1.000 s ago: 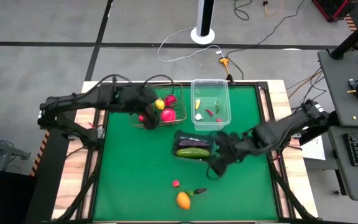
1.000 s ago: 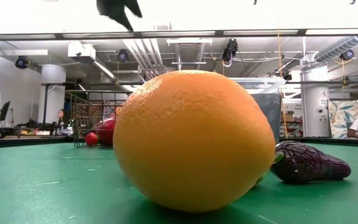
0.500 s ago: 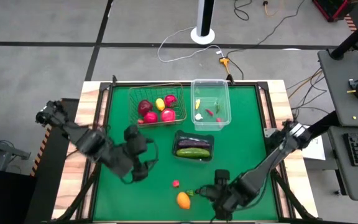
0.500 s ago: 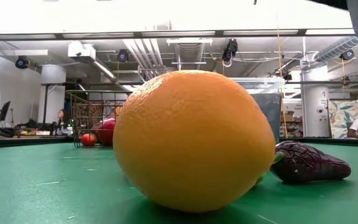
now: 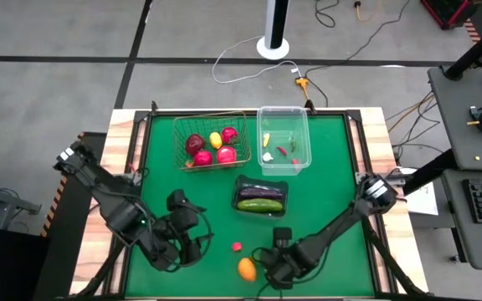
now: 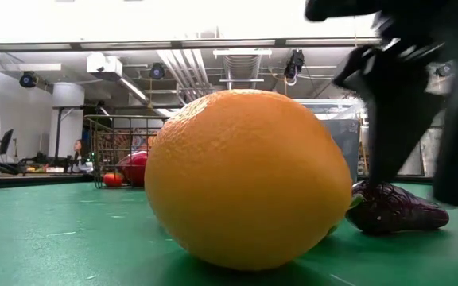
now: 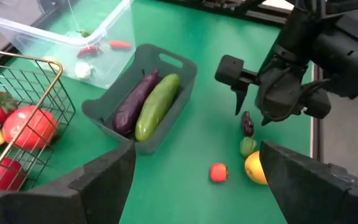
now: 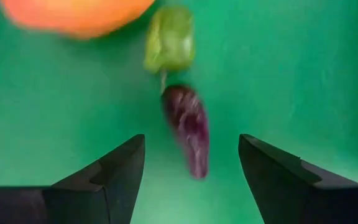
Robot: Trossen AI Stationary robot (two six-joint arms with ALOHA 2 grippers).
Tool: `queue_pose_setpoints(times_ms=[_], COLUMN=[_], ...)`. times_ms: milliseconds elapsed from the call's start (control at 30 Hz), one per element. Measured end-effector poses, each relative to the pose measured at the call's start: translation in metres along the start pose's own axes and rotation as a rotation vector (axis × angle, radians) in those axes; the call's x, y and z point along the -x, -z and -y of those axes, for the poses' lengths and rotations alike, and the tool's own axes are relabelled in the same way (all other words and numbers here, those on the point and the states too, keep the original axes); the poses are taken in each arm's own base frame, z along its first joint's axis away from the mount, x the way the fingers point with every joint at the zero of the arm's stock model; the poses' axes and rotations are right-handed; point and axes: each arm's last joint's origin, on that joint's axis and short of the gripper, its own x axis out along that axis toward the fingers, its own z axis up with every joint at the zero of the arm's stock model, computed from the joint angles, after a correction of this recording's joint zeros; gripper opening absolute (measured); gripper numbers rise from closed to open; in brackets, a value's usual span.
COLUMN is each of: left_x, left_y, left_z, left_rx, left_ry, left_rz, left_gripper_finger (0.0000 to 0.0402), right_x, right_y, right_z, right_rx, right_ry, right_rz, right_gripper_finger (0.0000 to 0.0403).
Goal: Sort produce into baskets
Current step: Put the eggplant into the transparent bin
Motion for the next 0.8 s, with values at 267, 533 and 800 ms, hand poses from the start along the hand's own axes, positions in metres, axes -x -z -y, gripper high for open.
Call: queue_pose_setpoints(times_ms=[267, 533, 800], left_x=[-0.006, -0.006, -0.006], left_y=[0.005, 0.007, 0.007], left_z=[0.001, -0.001, -0.003], left_rx=[-0.014, -0.032, -0.041], left_ry=[-0.034, -0.053, -0.078], left_rz=[-0.027, -0.041, -0.028], left_gripper_finger=[0.0323, 0.0323, 0.0323], right_x=[-0.005, -0.007, -0.012], right_y=[-0.011, -0.012, -0.011], right_z=[0.011, 0.009, 0.01], right_rx=[-0.005, 0.008, 0.004], right_ry=[-0.003, -0.041, -0.043], right_rz=[0.025, 0.043, 0.047], right_gripper_finger=[0.0222, 0.0175, 0.0087])
